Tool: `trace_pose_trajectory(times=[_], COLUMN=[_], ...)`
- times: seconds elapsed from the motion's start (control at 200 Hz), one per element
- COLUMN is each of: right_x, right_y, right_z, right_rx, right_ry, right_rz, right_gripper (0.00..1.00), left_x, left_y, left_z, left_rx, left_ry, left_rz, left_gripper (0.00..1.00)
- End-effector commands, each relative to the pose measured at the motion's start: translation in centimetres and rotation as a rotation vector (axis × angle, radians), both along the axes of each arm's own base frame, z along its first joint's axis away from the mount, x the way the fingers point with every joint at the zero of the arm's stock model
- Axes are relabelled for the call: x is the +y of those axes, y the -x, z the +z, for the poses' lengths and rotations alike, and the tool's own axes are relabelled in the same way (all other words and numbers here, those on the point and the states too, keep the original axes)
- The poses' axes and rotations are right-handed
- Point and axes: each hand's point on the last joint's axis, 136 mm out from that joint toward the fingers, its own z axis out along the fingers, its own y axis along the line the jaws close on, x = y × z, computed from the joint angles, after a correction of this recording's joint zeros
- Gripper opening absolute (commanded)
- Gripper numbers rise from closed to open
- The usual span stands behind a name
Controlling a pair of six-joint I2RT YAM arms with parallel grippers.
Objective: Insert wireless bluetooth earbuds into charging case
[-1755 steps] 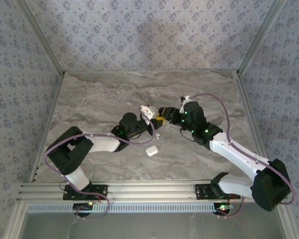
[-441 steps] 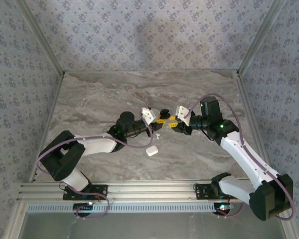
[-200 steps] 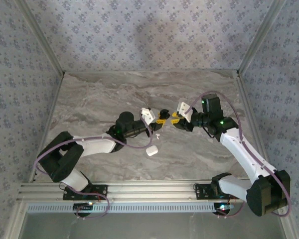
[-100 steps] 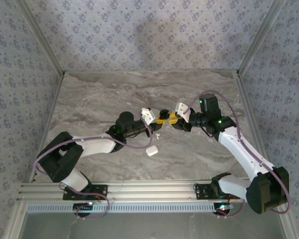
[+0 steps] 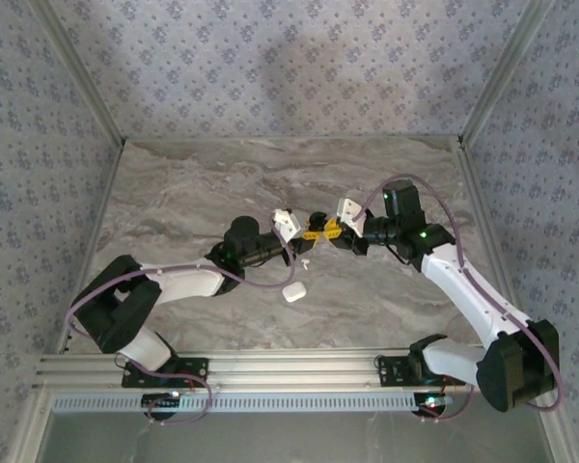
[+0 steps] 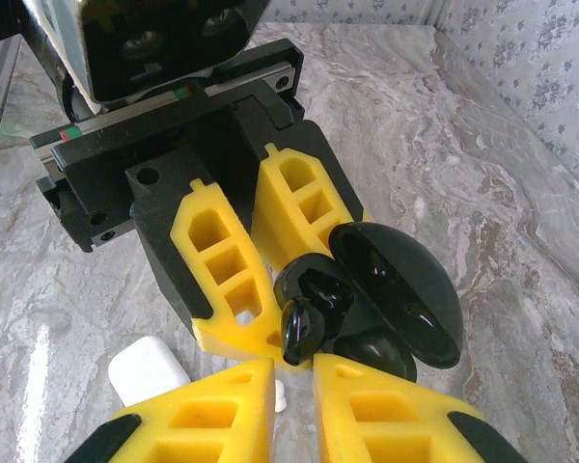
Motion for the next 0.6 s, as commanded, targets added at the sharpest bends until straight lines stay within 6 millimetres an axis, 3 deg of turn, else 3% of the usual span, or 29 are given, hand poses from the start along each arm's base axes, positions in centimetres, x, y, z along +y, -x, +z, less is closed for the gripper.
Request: trace_pose_trajectory(times=[0.0, 0.595], right_x=[0.68, 1.49], right_y=[0.12, -0.49], right_z=[1.44, 1.32], right_rx=[-0.021, -0.039], right_ry=[-0.027, -0.014], right_rz=[0.031, 0.03], right_gripper=[0.18, 0.19], left_x=[-0.08, 0.01], left_y=[0.74, 0.88], left_z=[1.5, 1.44], left_rx=[-0.043, -0.037], left_ry=[0.024, 0.022], left_rz=[-0.028, -0.029], left_gripper=[0.12, 0.12])
